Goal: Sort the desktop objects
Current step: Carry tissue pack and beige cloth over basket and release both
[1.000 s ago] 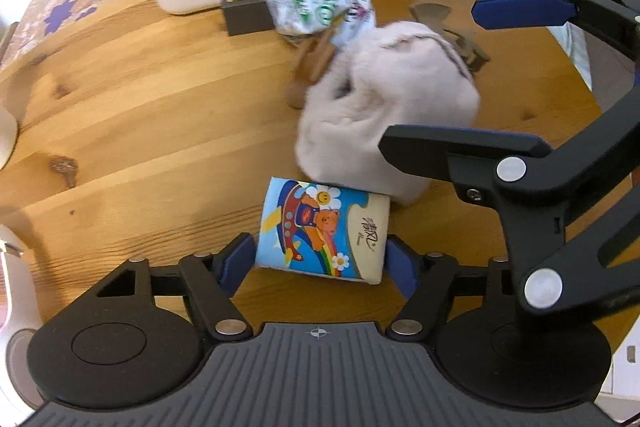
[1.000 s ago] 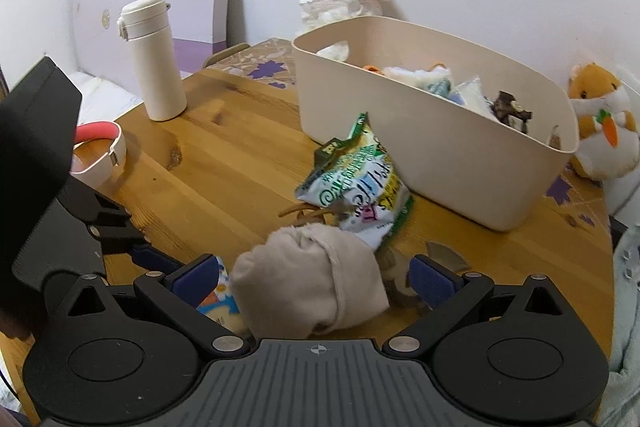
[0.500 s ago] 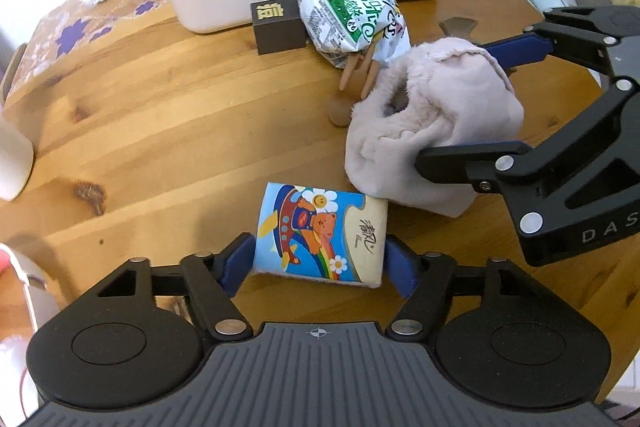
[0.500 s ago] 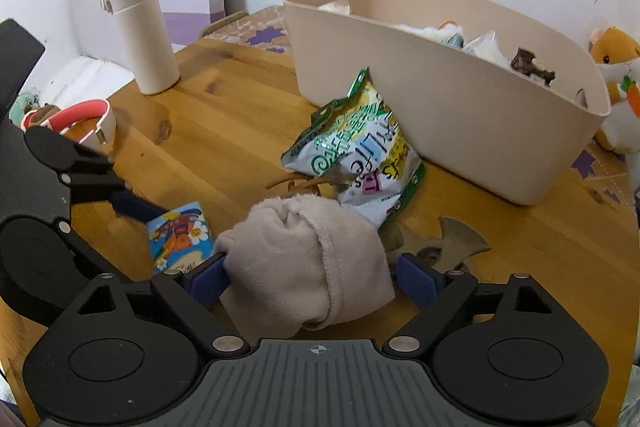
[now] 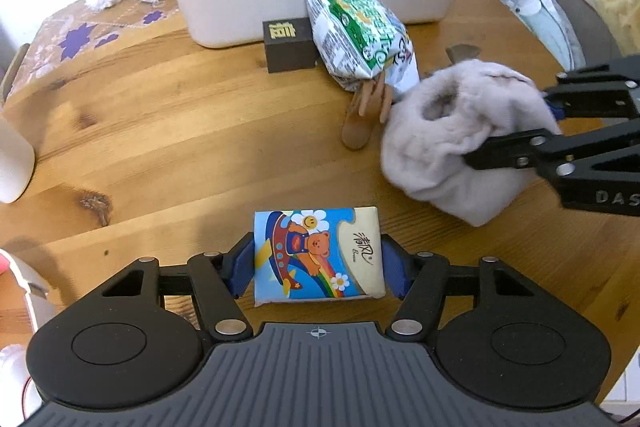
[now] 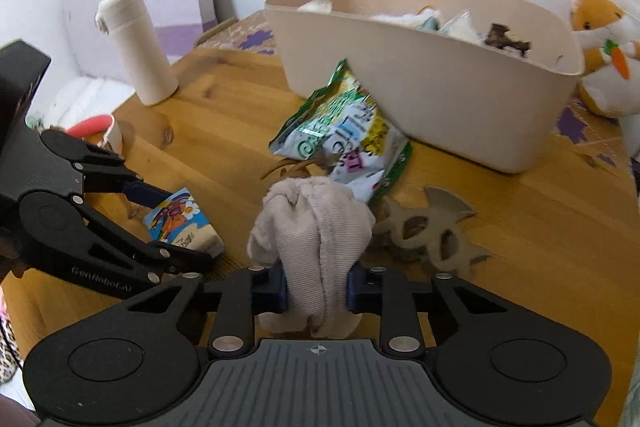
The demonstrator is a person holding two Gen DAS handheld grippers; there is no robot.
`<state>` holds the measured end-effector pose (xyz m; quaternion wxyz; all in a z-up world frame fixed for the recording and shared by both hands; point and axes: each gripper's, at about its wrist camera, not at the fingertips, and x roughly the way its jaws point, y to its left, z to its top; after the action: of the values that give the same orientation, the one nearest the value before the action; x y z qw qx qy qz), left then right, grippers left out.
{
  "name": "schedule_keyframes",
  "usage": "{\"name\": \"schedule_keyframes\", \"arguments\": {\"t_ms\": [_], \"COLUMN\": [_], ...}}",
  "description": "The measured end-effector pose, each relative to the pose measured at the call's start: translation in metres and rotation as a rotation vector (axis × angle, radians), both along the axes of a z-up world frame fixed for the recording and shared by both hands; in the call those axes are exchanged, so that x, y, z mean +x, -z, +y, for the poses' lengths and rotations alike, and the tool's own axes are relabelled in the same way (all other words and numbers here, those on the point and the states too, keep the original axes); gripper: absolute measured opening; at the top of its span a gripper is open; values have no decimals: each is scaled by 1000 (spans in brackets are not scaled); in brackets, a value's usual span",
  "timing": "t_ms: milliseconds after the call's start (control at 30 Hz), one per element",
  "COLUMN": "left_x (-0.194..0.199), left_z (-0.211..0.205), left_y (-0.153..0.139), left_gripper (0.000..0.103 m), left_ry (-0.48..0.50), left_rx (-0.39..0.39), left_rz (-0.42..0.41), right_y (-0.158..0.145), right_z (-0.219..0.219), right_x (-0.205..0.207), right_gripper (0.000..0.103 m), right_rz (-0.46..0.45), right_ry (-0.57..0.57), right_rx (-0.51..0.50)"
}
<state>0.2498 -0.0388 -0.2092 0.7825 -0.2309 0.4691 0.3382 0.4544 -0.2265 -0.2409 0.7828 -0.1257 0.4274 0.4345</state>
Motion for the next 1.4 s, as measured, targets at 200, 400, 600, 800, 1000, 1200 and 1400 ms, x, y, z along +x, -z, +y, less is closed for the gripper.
{"name": "schedule_keyframes", "arguments": {"t_ms": [200,400,600,800,1000,1200,1400], "left_x": [-5,-4,5,25,59,95,115], "left_z": [1,18,43,74,103,127,140], "left_y": [-24,-54,-87,-112,-125,-120,-109], "left_gripper": [64,64,64,64,64,64,65], "left_ry": [-1,-18,-20,-29,-23,-49,-65], "left_rx": [36,89,178,251,320,352,368], "left_rz": [-14,-56,-98,-124,-132,-113,-64], "right_y": [-25,-53,-79,-99,-105,-88,-75], "right_z": [-22,-39,-48,-45,-22,11,25], "right_x": [4,23,52,87,120,146,156], "right_gripper": [23,23,23,23,23,23,54], "right_rz": [-43,-111,-182,-231,-263,-249,-263], "right_ry": [31,94,173,231,250,251,258], "right_rx": [46,89,134,184,195,151,92]}}
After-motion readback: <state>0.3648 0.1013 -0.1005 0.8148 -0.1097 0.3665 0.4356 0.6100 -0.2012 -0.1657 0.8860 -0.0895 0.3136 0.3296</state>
